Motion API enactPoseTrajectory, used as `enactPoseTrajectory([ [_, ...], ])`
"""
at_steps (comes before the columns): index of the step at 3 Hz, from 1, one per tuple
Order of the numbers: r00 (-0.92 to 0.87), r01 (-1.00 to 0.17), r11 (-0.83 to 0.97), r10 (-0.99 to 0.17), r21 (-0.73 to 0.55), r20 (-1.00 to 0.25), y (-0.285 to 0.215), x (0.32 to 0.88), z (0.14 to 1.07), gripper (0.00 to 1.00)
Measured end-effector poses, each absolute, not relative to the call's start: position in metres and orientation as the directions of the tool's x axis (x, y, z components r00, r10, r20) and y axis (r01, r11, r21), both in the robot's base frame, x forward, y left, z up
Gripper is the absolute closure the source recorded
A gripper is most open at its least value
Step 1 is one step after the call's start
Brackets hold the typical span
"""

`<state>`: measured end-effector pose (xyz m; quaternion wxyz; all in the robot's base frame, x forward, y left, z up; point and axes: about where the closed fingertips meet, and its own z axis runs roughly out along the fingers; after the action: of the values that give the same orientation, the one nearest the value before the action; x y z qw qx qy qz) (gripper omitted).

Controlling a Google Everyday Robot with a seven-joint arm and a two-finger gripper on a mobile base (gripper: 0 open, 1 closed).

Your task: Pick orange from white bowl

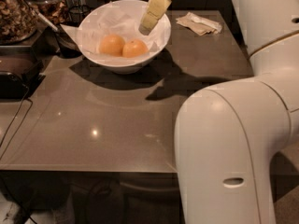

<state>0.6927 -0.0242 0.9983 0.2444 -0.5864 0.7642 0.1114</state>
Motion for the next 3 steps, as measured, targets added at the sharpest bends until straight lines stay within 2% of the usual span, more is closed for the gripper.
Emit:
enactPoseTrajectory([
  [2,-0.241,-0.921,0.361,-0.825,-0.149,-0.511,-0.026,0.714,0.993,0.00],
  [3,-0.264,-0.919,0.368,-0.839,-0.140,-0.476,-0.019,0.719,0.978,0.13],
])
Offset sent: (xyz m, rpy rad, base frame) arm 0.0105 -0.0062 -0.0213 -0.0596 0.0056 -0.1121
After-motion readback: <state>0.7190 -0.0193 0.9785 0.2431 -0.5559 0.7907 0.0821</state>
